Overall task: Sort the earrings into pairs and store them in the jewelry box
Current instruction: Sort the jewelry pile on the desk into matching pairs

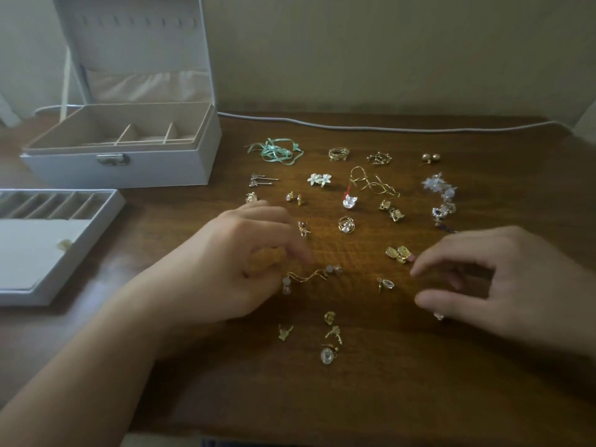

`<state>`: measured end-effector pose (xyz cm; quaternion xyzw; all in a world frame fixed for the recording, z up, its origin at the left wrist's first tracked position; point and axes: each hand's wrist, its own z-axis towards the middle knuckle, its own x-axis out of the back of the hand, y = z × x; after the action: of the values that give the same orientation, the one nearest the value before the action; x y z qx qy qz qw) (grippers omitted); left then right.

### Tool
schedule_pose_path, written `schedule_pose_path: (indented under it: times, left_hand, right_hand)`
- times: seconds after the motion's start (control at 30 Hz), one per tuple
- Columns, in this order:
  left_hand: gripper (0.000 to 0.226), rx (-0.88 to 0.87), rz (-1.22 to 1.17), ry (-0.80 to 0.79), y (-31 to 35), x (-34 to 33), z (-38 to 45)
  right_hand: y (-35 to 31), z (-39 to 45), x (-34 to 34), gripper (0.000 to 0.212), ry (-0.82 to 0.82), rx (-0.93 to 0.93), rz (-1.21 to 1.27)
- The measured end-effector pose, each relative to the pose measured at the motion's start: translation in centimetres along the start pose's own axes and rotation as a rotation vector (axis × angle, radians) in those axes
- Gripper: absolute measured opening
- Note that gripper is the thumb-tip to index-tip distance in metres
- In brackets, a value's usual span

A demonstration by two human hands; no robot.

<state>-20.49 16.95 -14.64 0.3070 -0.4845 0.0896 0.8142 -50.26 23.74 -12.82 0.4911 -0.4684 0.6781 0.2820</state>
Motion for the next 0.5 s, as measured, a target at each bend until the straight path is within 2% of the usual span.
schedule_pose_path:
  times: [0.07,0.13,0.2,0.3,0.37,0.5]
  left_hand:
    - [0.028,-0.018,0.052,-0.01,-0.2,-0.1,0.0]
    - [0.026,-0.026,0.107,0.012,-0.3,-0.3,0.1]
    - [0.025,-0.003,0.134,0.057,-0.5,-0.3,0.1]
    - [0.022,0.049,0.144,0.118,-0.8,0.0,0.0]
    - [0.023,0.05,0.122,0.101,-0.8,0.3,-0.1]
    - [0.023,-0.02,-0.003,-0.045,-0.1,0.6,-0.2]
  right_hand:
    - [-1.2,0.7,-0.9,0.032,0.16,0.102,0.07]
    - [-2.5,1.4,-2.1,0.028,0.15,0.241,0.01]
    - [-3.2,1.8,-3.1,0.032,0.075,0.335,-0.115]
    - [-2.7,1.7,-3.1,0.034,0.069,0.317,-0.14]
    - [-2.0,1.4,-2.6,0.028,0.16,0.26,-0.052]
    - [-0.8,0.7,-1.5,0.018,0.409,0.135,0.075]
